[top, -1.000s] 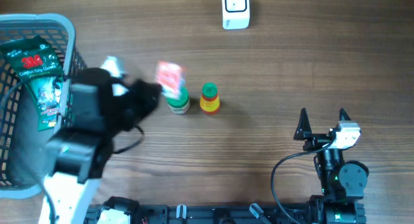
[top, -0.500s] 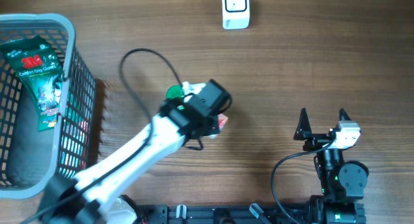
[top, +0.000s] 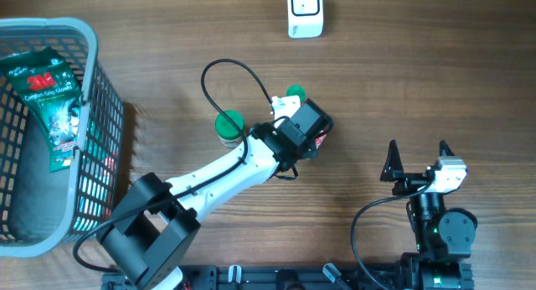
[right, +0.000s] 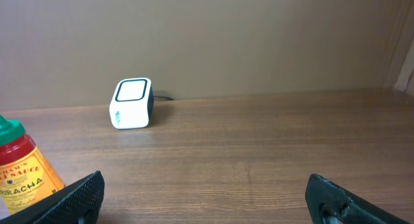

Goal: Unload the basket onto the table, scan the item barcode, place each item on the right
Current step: 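Place the red tissue pack beside the sriracha bottle with the left gripper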

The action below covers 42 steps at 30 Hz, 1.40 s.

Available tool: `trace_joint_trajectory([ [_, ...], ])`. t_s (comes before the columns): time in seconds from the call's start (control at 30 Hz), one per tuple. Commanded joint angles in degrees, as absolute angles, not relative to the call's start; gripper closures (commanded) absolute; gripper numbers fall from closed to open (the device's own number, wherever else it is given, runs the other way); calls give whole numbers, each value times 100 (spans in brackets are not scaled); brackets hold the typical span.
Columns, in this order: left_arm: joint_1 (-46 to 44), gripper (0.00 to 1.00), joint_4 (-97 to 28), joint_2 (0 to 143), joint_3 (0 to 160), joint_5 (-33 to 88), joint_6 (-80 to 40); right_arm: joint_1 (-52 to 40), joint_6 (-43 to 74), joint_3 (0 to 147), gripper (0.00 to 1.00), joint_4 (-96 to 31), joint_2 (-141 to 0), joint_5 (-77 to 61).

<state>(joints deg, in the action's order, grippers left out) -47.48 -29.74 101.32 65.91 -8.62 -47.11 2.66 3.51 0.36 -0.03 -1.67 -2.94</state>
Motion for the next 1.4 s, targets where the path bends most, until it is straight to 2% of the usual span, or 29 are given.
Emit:
trace_joint_trajectory([
  [0.0,-4790,75,-3192,10420,6438,-499,-4842,242,301,30,0,12,-167,-261],
  [0.07,-4790,56,-3256,10366,6460,-497,-4842,242,301,30,0,12,-167,-261],
  [0.13,-4788,44,-3439,10221,6528,-497,-4838,242,298,30,0,12,-167,-261],
  [0.2,-4788,26,-3732,10014,6663,-502,-4786,242,301,30,0,12,-167,-261],
  [0.27,-4788,13,-4049,9717,6873,-506,-4541,242,301,30,0,12,-167,-259],
  [0.43,-4762,1,-4648,8700,7544,-722,-3898,242,301,30,0,12,-167,-259],
  [0.6,-4593,0,-4945,7557,8038,-2655,-3754,242,301,30,0,12,-167,-259],
  [0.67,-4139,0,-4827,6884,8071,-3450,-3774,242,301,30,0,12,-167,-259],
  [0.73,-3736,0,-4772,6554,8071,-3573,-3771,242,298,30,0,12,-167,-261],
  [0.9,-1503,0,-4836,5610,8071,-3557,-3691,242,301,30,0,12,-167,-261],
  [1.07,880,0,-4831,5498,8068,-2926,-2794,242,301,30,0,12,-167,-261],
  [1.2,2808,0,-4801,6156,8068,-1852,-3081,242,301,30,0,12,-167,-261],
  [1.37,3745,0,-4737,7721,8068,-1022,-2521,242,301,30,0,12,-167,-259],
])
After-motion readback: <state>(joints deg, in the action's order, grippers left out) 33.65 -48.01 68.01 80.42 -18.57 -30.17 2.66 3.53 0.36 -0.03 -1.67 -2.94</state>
